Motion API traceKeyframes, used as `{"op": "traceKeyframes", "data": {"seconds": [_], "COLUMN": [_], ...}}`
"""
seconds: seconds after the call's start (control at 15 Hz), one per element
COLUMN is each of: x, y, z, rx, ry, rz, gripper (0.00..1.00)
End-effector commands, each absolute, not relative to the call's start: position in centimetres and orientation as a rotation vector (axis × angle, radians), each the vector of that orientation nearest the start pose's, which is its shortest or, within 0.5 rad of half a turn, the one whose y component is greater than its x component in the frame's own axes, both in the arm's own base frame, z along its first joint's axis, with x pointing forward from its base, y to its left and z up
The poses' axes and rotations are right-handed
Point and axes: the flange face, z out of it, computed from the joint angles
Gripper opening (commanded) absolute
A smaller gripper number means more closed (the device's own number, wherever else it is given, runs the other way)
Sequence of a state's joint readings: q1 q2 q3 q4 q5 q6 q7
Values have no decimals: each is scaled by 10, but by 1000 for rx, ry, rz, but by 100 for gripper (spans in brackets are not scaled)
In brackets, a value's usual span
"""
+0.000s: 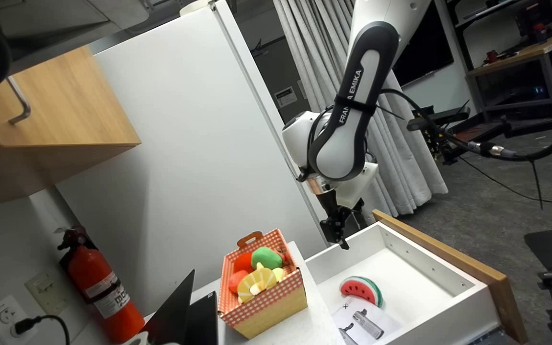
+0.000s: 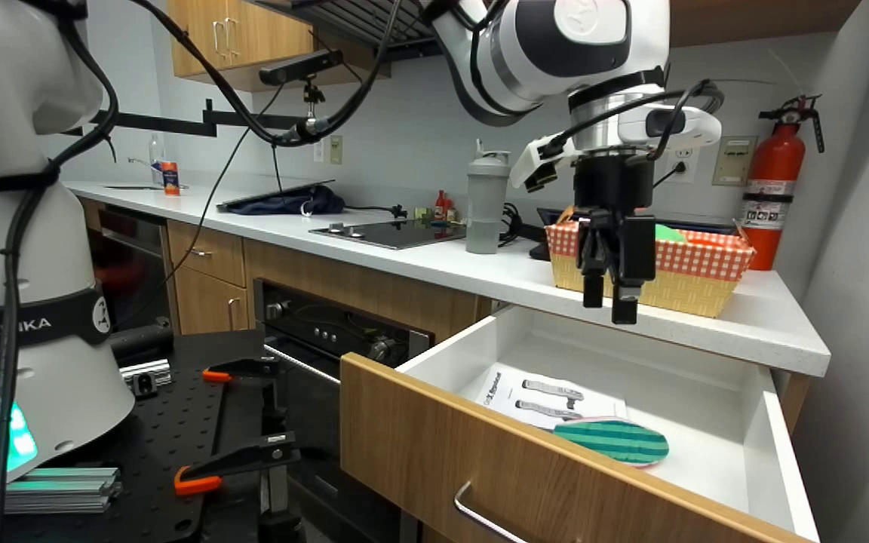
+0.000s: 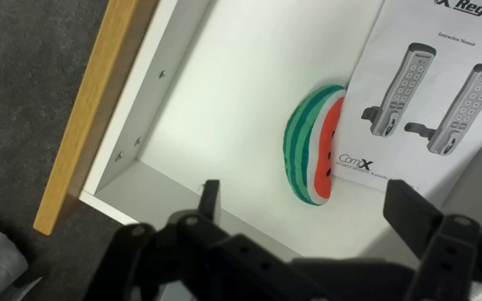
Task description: Take the watermelon toy out of the drawer and put it in the basket
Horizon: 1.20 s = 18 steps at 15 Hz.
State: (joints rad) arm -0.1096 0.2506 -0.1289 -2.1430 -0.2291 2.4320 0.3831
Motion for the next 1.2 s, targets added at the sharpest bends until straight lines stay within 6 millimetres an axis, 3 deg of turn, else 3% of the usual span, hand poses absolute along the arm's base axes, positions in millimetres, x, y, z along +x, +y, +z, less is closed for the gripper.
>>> {"op": "traceKeyframes", "data": {"seconds": [0.0,0.47,0.67,1.13], "x": [556,552,561,601], "y": [-134,-123,-119,-122], "z": [286,225,207,190], "rx": [-3241,-3257,-3256,-3260], "ry": [734,721,707,708], "rz": [-86,-44,-58,-100], "gripper": [100,100,100,100]}}
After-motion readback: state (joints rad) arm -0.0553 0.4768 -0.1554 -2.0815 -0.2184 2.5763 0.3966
